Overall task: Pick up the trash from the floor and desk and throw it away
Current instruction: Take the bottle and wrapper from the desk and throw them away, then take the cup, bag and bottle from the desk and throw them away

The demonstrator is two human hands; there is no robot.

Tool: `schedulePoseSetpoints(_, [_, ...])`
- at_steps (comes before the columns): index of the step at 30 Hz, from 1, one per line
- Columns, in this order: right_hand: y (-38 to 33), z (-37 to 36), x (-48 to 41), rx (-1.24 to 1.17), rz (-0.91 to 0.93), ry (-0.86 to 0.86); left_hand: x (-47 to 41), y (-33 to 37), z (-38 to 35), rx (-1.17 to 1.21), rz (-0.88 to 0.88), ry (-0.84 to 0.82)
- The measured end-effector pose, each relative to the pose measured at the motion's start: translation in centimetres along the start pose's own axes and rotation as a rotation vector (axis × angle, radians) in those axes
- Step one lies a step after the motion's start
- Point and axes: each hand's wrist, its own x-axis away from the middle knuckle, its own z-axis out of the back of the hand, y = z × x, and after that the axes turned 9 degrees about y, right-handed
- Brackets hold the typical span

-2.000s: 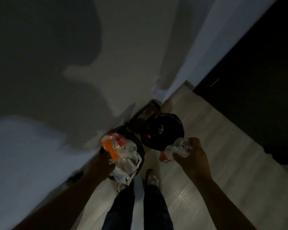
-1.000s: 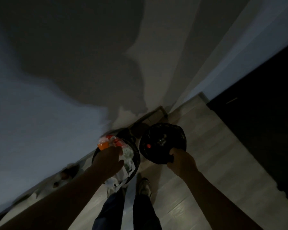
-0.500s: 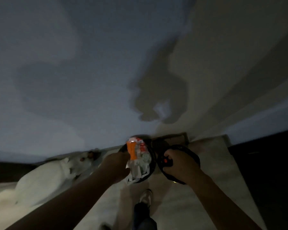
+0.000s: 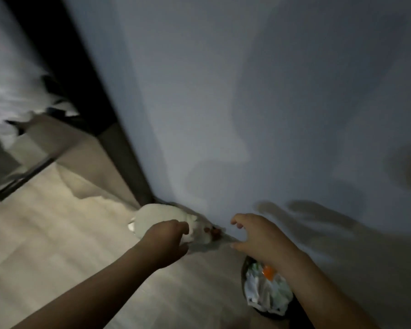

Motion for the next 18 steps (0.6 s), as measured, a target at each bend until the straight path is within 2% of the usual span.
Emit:
schedulePoseSetpoints(8, [-23.7,-3.4,-4.5,0.076,0.38,0.002,13.2,-17.9,10.5,-0.006,0.248,0.257])
schedulePoseSetpoints(18, [-47.6,-5.3,-10.2,0.122,0.81,0.066,24.3,-32.3,20.2,-0.023,0.525,0.542])
